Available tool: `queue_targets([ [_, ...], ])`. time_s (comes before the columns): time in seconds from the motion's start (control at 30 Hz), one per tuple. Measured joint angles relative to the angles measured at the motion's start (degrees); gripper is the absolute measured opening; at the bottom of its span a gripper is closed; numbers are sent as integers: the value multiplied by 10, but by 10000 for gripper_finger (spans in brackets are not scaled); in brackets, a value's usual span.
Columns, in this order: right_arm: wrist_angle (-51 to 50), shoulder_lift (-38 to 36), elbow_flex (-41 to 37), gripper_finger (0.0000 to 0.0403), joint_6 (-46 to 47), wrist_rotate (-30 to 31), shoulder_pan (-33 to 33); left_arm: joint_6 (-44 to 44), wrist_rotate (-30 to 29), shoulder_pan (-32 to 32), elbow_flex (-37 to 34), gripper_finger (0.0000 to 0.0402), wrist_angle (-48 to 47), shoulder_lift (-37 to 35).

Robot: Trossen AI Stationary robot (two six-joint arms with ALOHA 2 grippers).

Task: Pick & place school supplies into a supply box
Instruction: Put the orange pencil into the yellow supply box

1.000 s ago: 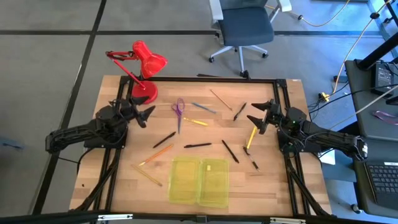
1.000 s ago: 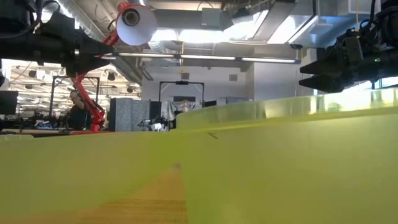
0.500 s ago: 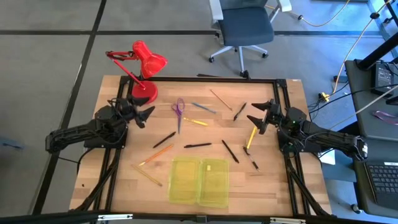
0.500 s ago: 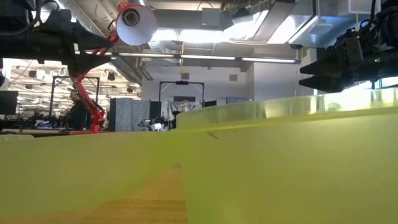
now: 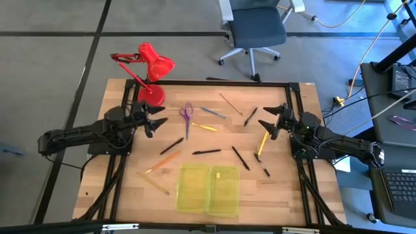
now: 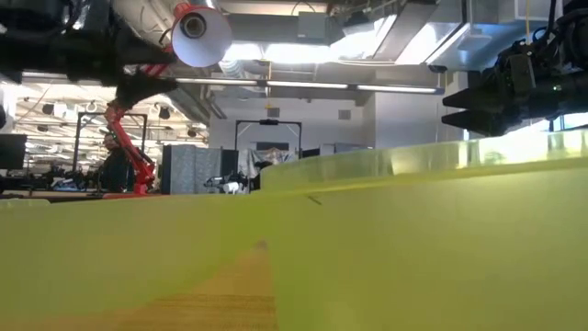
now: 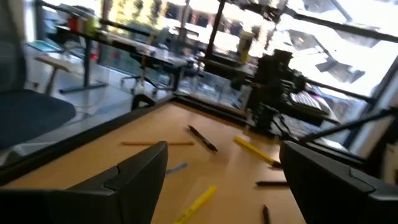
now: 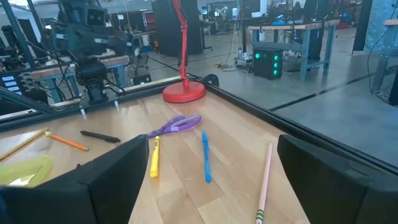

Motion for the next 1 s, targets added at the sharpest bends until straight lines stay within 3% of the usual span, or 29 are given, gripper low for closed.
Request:
queue_targets([
  [0.17, 0, 0, 0, 360, 0, 0, 0, 59, 22, -47, 104, 301, -30, 132],
  [0.33, 0, 0, 0, 360, 0, 0, 0, 109, -41, -124, 234, 301, -154, 261],
  [0.47, 0, 0, 0, 360, 0, 0, 0, 88, -105, -183, 332, 301, -308, 349],
  [0.57, 0, 0, 0, 360, 0, 0, 0, 11, -147, -222, 395, 301, -448, 402],
  [0.7, -1, 0, 0, 360, 0, 0, 0, -154, -151, -272, 453, 301, -599, 458],
  [1.0, -1, 0, 0, 360, 0, 0, 0, -485, -20, -386, 460, 301, -729, 565],
])
